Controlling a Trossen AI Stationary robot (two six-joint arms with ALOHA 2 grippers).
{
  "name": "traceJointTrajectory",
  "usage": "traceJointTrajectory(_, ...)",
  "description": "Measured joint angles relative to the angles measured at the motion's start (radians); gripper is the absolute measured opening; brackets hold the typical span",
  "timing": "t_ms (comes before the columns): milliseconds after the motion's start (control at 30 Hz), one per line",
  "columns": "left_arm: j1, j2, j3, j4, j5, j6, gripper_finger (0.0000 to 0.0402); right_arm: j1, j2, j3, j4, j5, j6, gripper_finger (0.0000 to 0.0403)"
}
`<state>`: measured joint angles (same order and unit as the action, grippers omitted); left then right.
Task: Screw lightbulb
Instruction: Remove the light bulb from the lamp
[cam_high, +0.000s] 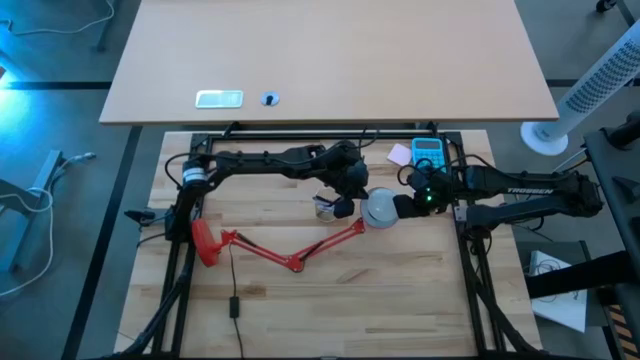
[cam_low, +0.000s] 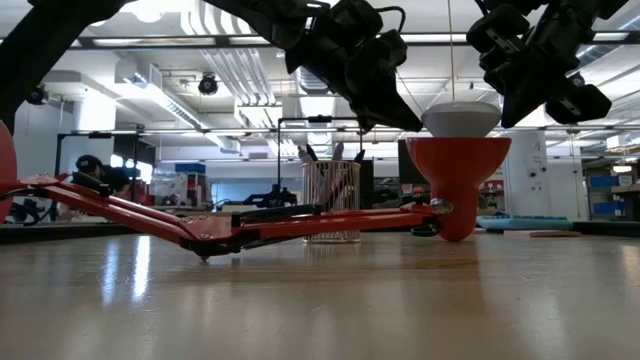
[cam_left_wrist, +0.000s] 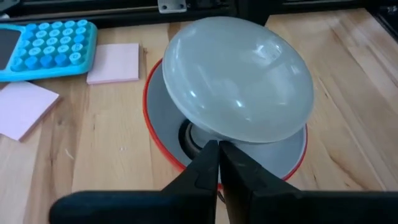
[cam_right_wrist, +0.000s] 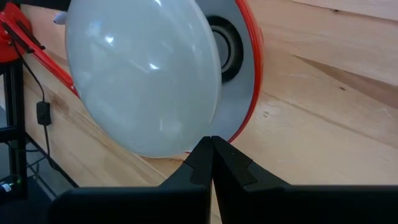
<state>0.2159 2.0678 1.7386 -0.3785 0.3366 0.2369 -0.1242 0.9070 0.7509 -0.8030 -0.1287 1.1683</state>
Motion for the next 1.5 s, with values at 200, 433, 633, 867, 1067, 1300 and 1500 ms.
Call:
traceJointTrajectory(200, -0.005, 0.000, 0.000, 0.002, -0.003, 0.014, 0.0000, 0.000, 0.000, -0.003, -0.001, 0.039, -0.002, 0.0000)
traceJointTrajectory(433, -0.045, 0.000, 0.000, -0.006, 0.006, -0.017, 0.0000, -0.020, 0.000, -0.003, -0.009, 0.091, -0.052, 0.0000)
traceJointTrajectory(633, -0.103, -0.002, 0.000, -0.041, 0.010, -0.040, 0.0000, -0.089, -0.001, -0.003, -0.005, 0.098, -0.136, 0.0000)
traceJointTrajectory(867, -0.072, -0.031, 0.000, -0.121, -0.060, -0.059, 0.0000, -0.066, -0.054, 0.027, -0.114, 0.071, -0.174, 0.0000)
traceJointTrajectory(1067, -0.024, -0.028, 0.001, -0.053, -0.066, -0.063, 0.0000, 0.025, -0.098, 0.040, -0.188, 0.097, -0.060, 0.0000)
traceJointTrajectory(1300, -0.009, 0.013, 0.003, 0.040, -0.071, -0.044, 0.0000, 0.073, -0.016, 0.037, -0.108, 0.050, -0.006, 0.0000)
traceJointTrajectory(1500, -0.015, 0.015, 0.003, 0.048, -0.066, -0.043, 0.0000, 0.071, 0.054, 0.035, -0.053, 0.058, -0.028, 0.0000)
